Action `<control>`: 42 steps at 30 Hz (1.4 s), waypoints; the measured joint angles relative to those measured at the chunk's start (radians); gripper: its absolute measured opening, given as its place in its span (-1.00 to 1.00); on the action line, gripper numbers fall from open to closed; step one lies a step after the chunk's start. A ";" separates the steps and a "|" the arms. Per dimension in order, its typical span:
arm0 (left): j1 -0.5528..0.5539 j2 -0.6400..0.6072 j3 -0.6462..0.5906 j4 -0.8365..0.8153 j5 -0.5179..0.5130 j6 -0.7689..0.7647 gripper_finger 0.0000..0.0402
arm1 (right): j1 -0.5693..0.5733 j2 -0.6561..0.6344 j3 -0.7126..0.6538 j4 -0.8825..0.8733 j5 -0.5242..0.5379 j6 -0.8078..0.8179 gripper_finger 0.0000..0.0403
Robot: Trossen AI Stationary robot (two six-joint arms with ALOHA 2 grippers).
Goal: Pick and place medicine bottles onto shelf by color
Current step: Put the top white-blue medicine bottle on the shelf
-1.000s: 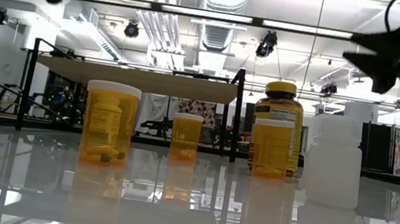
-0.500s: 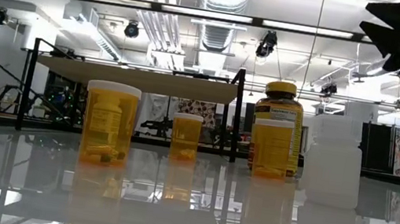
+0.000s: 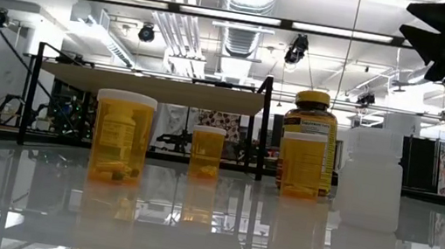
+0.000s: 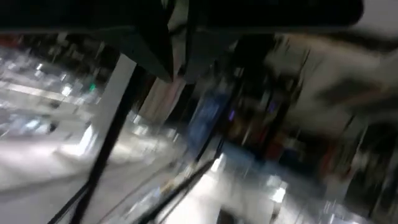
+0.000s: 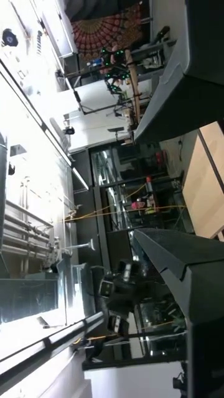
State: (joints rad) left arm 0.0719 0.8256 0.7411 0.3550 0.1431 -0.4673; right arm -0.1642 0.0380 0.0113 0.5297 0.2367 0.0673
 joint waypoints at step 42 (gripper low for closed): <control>-0.276 0.759 0.557 -1.494 -0.498 0.154 0.03 | 0.000 0.004 0.000 -0.031 0.000 -0.315 0.12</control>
State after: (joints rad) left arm -0.2043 1.5846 1.2978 -1.1389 -0.3547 -0.3134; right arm -0.1642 0.0422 0.0113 0.4984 0.2363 -0.2475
